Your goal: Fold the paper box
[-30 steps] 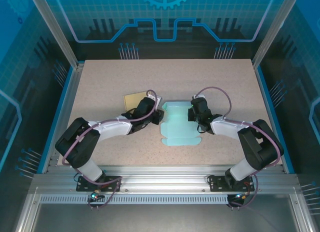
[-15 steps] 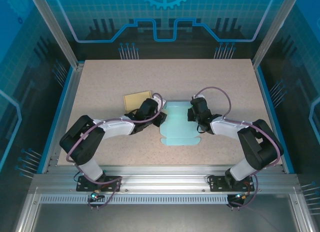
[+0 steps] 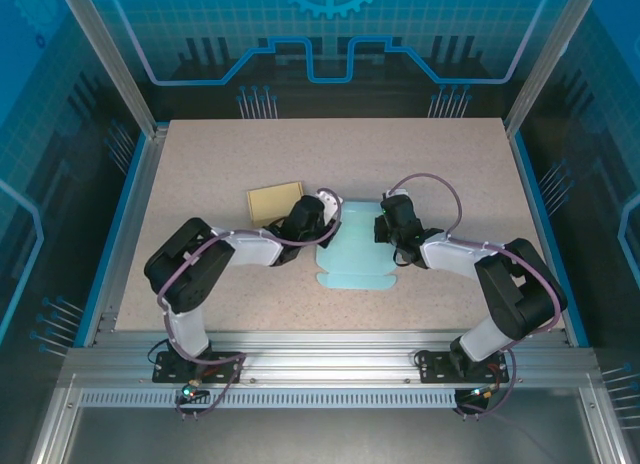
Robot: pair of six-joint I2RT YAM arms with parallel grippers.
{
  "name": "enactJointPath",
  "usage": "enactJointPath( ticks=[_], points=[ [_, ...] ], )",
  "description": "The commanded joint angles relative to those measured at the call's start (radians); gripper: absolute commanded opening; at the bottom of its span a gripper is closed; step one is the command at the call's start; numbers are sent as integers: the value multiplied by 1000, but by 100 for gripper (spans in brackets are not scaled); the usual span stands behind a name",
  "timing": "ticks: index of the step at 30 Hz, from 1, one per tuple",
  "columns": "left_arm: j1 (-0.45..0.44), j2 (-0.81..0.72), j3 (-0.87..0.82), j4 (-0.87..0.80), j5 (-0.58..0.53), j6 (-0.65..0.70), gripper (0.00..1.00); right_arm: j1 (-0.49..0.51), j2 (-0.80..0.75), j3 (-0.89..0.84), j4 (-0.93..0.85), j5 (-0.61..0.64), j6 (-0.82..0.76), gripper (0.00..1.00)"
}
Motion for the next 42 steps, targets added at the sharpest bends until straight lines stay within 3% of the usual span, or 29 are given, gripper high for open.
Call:
enactJointPath(
  ticks=[1,9,11,18,22,25,30,34,42],
  points=[
    [0,27,62,20,-106,-21,31,26,20,6,-20,-43,-9,0],
    [-2,48,111,-85,-261,-207,0,31,21,6,-24,-41,3,0],
    [-3,47,117,-123,-319,-262,0,35,25,14,-41,-37,10,0],
    [-23,-24,96,-170,-235,-299,0,43,48,101,-194,71,47,0],
    [-20,-78,82,-228,-176,-332,0,43,70,133,-240,104,54,15],
    [-17,-97,103,-303,-123,-332,0,44,74,140,-249,114,49,18],
    [-11,-96,164,-436,-82,-328,0,44,69,155,-293,157,42,16],
    [-10,-83,218,-545,-95,-349,0,47,80,205,-389,211,58,5],
    [5,-94,248,-613,-104,-495,0,157,205,346,-712,508,216,8]
  ],
)
